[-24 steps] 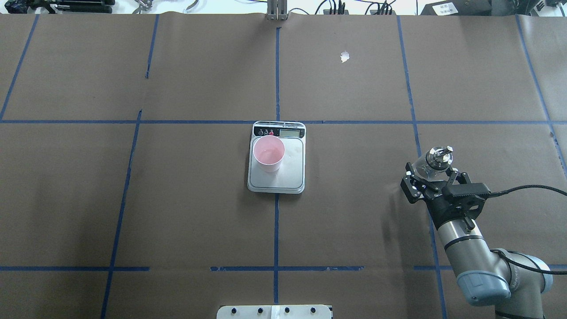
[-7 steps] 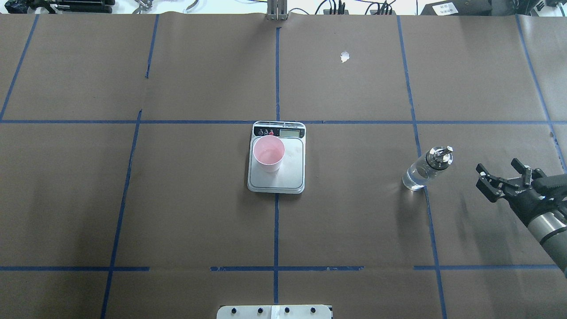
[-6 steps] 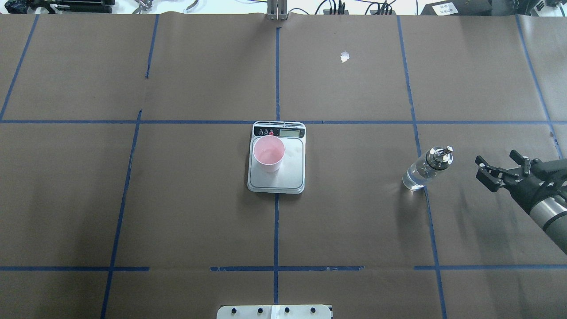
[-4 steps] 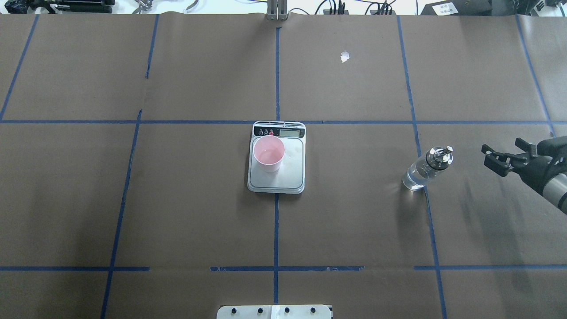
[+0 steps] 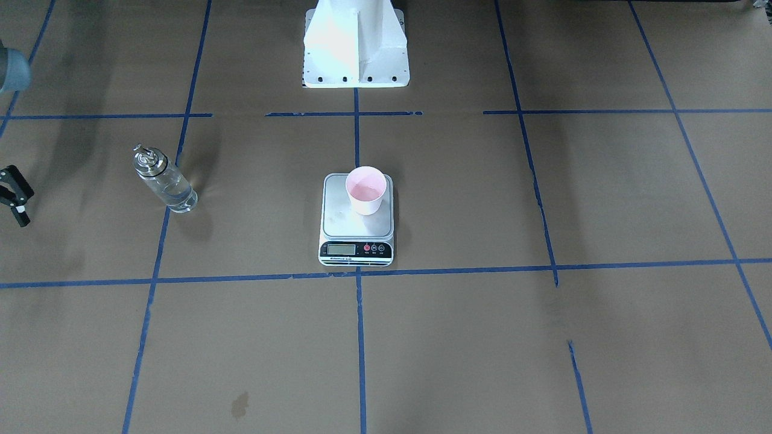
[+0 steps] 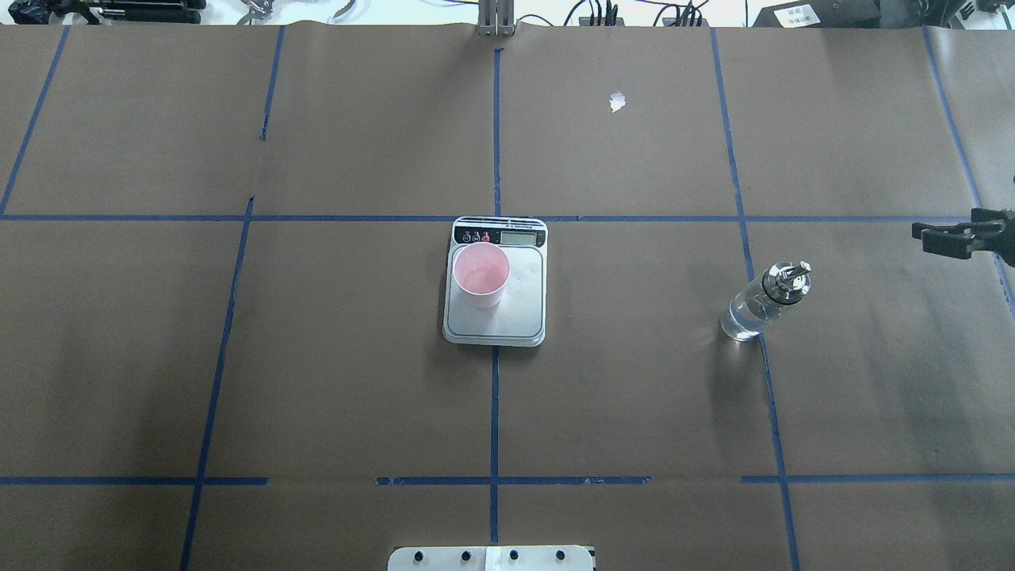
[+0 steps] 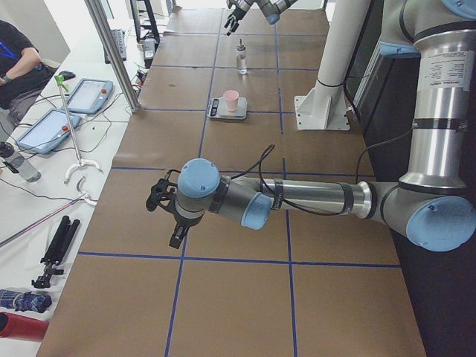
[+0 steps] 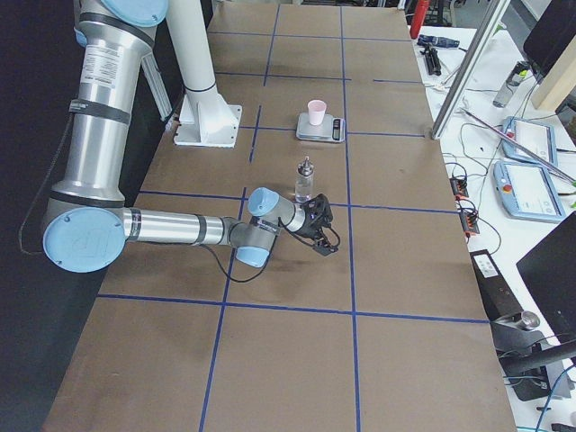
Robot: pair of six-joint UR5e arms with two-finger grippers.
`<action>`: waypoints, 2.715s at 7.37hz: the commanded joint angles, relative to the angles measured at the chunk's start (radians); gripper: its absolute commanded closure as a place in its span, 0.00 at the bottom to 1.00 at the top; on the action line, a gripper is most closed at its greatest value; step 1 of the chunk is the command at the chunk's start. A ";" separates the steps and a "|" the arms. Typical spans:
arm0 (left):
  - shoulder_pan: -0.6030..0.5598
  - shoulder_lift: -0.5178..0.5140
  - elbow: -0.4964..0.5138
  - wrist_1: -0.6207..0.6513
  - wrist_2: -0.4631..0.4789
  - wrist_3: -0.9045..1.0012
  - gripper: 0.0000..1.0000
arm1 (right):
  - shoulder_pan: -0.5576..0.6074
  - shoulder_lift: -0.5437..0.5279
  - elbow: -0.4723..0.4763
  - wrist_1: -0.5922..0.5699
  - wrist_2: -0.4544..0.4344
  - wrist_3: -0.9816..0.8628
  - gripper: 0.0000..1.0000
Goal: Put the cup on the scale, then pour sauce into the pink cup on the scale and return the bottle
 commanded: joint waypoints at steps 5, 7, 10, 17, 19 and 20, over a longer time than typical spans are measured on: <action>0.000 0.015 0.000 -0.004 0.005 0.012 0.00 | 0.460 0.197 0.209 -1.113 0.393 -0.521 0.00; 0.000 0.017 0.002 -0.004 0.008 0.012 0.00 | 0.474 0.092 0.243 -1.237 0.424 -0.559 0.00; 0.000 0.032 0.000 -0.004 0.008 0.012 0.00 | 0.494 -0.019 0.220 -1.144 0.504 -0.552 0.00; 0.003 0.063 0.019 0.011 0.011 0.002 0.00 | 0.492 -0.025 0.222 -1.119 0.509 -0.549 0.00; 0.009 0.051 0.069 0.016 0.011 -0.004 0.00 | 0.492 -0.025 0.219 -1.120 0.518 -0.549 0.00; 0.024 0.046 0.069 0.104 0.015 -0.002 0.00 | 0.492 -0.024 0.205 -1.122 0.525 -0.548 0.00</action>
